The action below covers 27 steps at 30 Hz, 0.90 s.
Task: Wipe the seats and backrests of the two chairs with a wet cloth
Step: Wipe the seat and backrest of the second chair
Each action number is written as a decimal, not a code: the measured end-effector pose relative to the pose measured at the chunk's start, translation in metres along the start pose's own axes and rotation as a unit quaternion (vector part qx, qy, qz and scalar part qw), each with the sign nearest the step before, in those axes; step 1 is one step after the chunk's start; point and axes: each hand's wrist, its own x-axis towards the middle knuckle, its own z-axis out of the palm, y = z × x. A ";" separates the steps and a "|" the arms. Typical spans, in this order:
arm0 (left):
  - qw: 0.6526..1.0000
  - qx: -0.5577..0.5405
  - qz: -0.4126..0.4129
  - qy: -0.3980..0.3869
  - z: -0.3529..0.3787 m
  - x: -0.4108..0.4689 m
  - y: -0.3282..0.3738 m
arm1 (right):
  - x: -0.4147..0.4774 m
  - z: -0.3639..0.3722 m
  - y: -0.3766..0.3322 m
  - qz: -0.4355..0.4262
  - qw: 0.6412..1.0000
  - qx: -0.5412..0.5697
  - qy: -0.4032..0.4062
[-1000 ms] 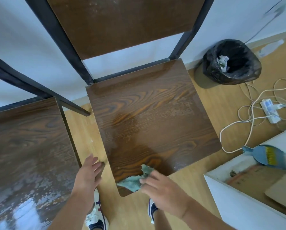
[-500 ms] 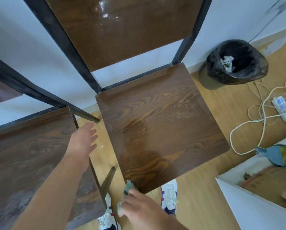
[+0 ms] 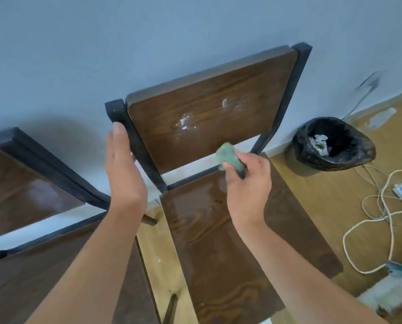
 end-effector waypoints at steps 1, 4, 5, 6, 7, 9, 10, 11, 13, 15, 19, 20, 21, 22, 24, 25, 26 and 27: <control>1.000 0.000 0.015 -0.005 0.002 0.005 0.006 | 0.016 0.006 -0.015 -0.003 0.998 0.038 0.044; 0.998 0.048 0.046 -0.022 0.008 0.009 0.008 | 0.037 0.029 -0.060 -0.027 0.986 0.119 0.114; 0.997 0.056 0.046 -0.022 0.010 0.011 0.006 | 0.033 0.038 -0.068 -0.047 0.987 0.112 0.105; 0.997 0.050 0.048 -0.023 0.010 0.011 0.004 | 0.023 0.048 -0.069 -0.092 0.989 0.087 0.071; 0.997 0.042 0.053 -0.024 0.008 0.013 0.003 | 0.009 0.056 -0.068 -0.163 0.985 0.053 0.014; 0.997 0.038 0.061 -0.031 0.005 0.012 0.003 | -0.012 0.061 -0.055 -0.302 0.947 0.002 -0.109; 0.996 0.044 0.070 -0.035 0.004 0.013 0.002 | -0.008 0.057 -0.050 -0.315 0.941 0.000 -0.126; 0.995 0.044 0.074 -0.040 0.005 0.012 0.001 | 0.002 0.051 -0.050 -0.283 0.954 0.015 -0.097; 0.996 0.043 0.069 -0.044 0.004 0.012 -0.001 | 0.037 0.035 -0.062 -0.145 0.986 0.068 0.051; 0.996 0.045 0.071 -0.042 0.005 0.012 -0.001 | 0.063 0.026 -0.076 -0.054 0.976 0.119 0.172; 0.996 0.037 0.067 -0.045 0.004 0.014 0.002 | 0.017 0.057 -0.069 -0.234 0.971 0.040 -0.009; 0.996 0.037 0.066 -0.044 0.003 0.015 0.003 | -0.003 0.062 -0.059 -0.270 0.958 0.011 -0.099; 0.996 0.040 0.064 -0.046 0.003 0.015 0.003 | -0.011 0.061 -0.047 -0.269 0.954 -0.009 -0.135; 0.996 0.042 0.059 -0.050 0.003 0.014 0.002 | -0.006 0.057 -0.040 -0.230 0.967 -0.003 -0.111; 0.997 0.043 0.042 -0.052 0.000 0.016 0.001 | 0.023 0.044 -0.049 -0.099 0.992 0.059 0.047; 0.997 0.043 0.036 -0.055 -0.001 0.017 -0.001 | 0.038 0.038 -0.060 -0.054 0.988 0.092 0.115; 0.996 0.044 0.037 -0.062 -0.002 0.019 -0.002 | 0.046 0.038 -0.071 -0.051 0.982 0.117 0.141; 0.996 0.043 0.041 -0.069 -0.002 0.020 -0.003 | 0.043 0.041 -0.080 -0.093 0.981 0.109 0.130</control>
